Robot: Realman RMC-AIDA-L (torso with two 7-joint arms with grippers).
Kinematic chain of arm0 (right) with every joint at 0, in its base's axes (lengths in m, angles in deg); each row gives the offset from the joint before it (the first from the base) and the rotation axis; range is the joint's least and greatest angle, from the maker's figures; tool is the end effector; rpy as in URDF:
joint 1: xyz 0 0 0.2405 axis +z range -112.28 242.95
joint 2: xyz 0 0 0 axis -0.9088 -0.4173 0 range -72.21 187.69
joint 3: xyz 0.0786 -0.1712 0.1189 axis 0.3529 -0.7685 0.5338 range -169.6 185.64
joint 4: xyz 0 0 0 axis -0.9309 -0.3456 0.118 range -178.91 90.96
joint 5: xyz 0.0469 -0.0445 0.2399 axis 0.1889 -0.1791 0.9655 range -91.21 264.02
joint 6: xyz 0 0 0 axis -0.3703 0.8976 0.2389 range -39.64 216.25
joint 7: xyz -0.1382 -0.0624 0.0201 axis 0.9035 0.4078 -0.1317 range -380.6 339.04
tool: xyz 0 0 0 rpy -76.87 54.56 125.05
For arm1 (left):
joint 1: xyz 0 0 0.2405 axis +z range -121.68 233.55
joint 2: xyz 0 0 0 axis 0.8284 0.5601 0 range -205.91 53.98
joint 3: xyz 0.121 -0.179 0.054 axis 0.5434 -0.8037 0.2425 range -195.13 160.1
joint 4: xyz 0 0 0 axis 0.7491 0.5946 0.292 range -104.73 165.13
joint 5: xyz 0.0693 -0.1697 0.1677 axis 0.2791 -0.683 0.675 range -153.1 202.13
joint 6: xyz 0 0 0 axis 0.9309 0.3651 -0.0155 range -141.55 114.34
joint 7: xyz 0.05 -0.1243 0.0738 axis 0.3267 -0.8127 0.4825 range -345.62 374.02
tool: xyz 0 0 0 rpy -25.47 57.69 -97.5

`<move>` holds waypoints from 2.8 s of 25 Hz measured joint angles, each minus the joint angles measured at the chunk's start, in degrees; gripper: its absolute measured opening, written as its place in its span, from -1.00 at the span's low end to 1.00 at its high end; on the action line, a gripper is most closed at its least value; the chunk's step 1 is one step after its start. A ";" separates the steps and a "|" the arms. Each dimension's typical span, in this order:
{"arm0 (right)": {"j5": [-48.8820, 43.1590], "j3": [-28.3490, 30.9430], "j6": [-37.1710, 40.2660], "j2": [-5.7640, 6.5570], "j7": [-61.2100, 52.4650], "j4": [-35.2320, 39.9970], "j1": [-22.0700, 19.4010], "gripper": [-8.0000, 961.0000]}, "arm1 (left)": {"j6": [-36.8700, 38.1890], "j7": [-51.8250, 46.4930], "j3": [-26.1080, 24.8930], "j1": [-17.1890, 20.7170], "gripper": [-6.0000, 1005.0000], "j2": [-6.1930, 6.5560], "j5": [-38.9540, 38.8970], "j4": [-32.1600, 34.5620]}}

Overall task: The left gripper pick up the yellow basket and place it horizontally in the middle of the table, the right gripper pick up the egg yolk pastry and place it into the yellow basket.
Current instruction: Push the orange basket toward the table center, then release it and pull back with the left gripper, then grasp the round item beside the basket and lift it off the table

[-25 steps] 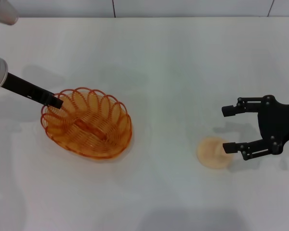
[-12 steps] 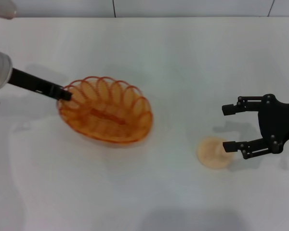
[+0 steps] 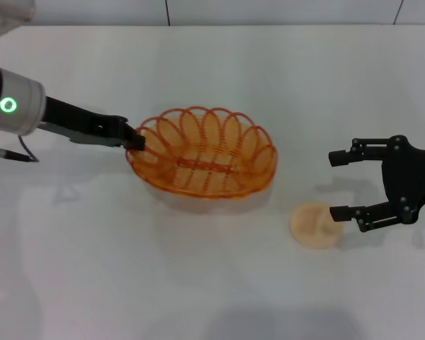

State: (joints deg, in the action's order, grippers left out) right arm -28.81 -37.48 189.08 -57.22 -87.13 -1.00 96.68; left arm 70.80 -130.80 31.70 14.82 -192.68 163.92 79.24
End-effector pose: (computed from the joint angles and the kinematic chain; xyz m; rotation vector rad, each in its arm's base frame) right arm 0.2342 0.3402 0.0378 -2.9522 0.0476 0.5993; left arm -0.2228 0.4040 0.0284 -2.3928 -1.6333 -0.0652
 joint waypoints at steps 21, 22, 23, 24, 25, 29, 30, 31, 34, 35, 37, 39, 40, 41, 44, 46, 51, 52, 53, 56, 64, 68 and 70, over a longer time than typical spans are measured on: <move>-0.01 -0.21 -0.53 0.16 4.20 0.18 -0.71 0.67 | -3.03 -12.63 1.84 -1.66 -0.85 -1.40 0.17 -3.10; -0.01 -0.20 -0.55 0.15 4.21 0.19 -0.71 0.67 | -3.18 -12.63 1.84 -1.68 -0.85 -1.41 0.16 -3.39; -0.01 -0.14 -0.57 0.13 4.21 0.19 -0.70 0.67 | -3.18 -12.63 1.84 -1.68 -0.85 -1.41 0.16 -3.39; -0.01 -0.08 -0.58 0.12 4.21 0.18 -0.70 0.67 | -3.34 -12.57 1.84 -1.72 -0.85 -1.41 0.11 -3.63; -0.01 -0.04 -0.58 0.12 4.21 0.19 -0.69 0.67 | -3.53 -12.13 1.85 -1.76 -0.85 -1.45 0.01 -3.97; -0.01 -0.08 -0.59 0.05 4.21 0.18 -0.68 0.67 | -3.59 -11.26 1.85 -1.81 -0.69 -1.85 -0.18 -4.17; -0.01 -0.07 -0.59 0.02 4.21 0.18 -0.68 0.67 | -3.57 -11.26 1.85 -1.81 -0.64 -1.86 -0.25 -4.16; -0.01 -0.05 -0.59 0.00 4.22 0.18 -0.68 0.67 | -3.45 -11.26 1.85 -1.81 -0.59 -1.78 -0.41 -4.15; -0.01 0.05 -0.57 0.00 4.14 0.18 -0.67 0.66 | -3.11 -11.26 1.85 -1.81 -0.37 -1.33 -0.67 -4.14; -0.01 0.06 -0.57 0.00 4.07 0.18 -0.68 0.66 | -3.06 -11.26 1.85 -1.81 -0.28 -1.23 -0.67 -4.13; -0.01 0.06 -0.55 0.00 4.01 0.18 -0.75 0.66 | -2.96 -11.26 1.85 -1.80 -0.10 -0.98 -0.70 -4.09; -0.01 0.06 -0.51 0.00 3.97 0.15 -0.79 0.66 | -2.86 -10.98 1.81 -1.75 0.12 -0.68 -0.75 -3.97; -0.01 0.06 -0.51 0.00 3.95 0.13 -0.81 0.66 | -2.79 -10.79 1.78 -1.73 0.25 -0.56 -0.77 -3.89; -0.01 0.06 -0.52 0.00 3.95 0.11 -0.88 0.66 | -2.67 -10.40 1.70 -1.71 0.38 -0.37 -0.78 -3.83; 0.08 0.06 -0.52 0.00 3.87 0.09 -1.26 0.66 | -2.46 -8.66 1.53 -1.68 0.61 0.13 -0.95 -3.77; 0.33 0.07 -0.41 0.00 3.73 0.09 -1.42 0.66 | -2.14 -5.85 1.37 -1.58 0.76 0.60 -1.86 -3.70; 0.46 0.06 -0.22 0.12 1.84 0.19 -1.68 0.65 | -1.80 5.64 1.19 0.07 0.76 1.61 -8.84 -3.02; 0.46 0.06 -0.24 0.14 1.20 0.43 -1.77 0.65 | -1.77 8.42 1.18 0.88 0.76 1.60 -11.19 -2.38; 0.46 0.04 -0.32 0.12 0.55 0.79 -1.93 0.65 | -1.31 11.94 1.16 2.06 0.76 1.43 -14.00 -1.45; 0.41 -0.12 -0.61 0.04 -1.15 1.91 -2.28 0.65 | 2.95 22.10 1.33 4.58 0.76 1.02 -20.42 1.21; 0.19 -0.41 -0.66 0.00 -3.98 2.28 -2.43 0.65 | 14.97 46.48 1.23 11.53 0.75 1.61 -26.58 5.19; 0.04 -0.47 -0.67 0.03 -5.20 2.30 -2.45 0.64 | 17.66 58.60 1.44 15.52 0.75 1.13 -26.12 4.82; 0.01 -0.48 -0.62 0.04 -5.47 2.53 -2.63 0.64 | 17.89 61.52 1.60 16.46 0.76 1.09 -24.35 4.09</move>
State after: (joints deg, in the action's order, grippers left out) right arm -28.81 -37.96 188.46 -57.17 -92.60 1.53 94.05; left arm 88.69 -69.28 33.30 31.28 -191.59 139.56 83.32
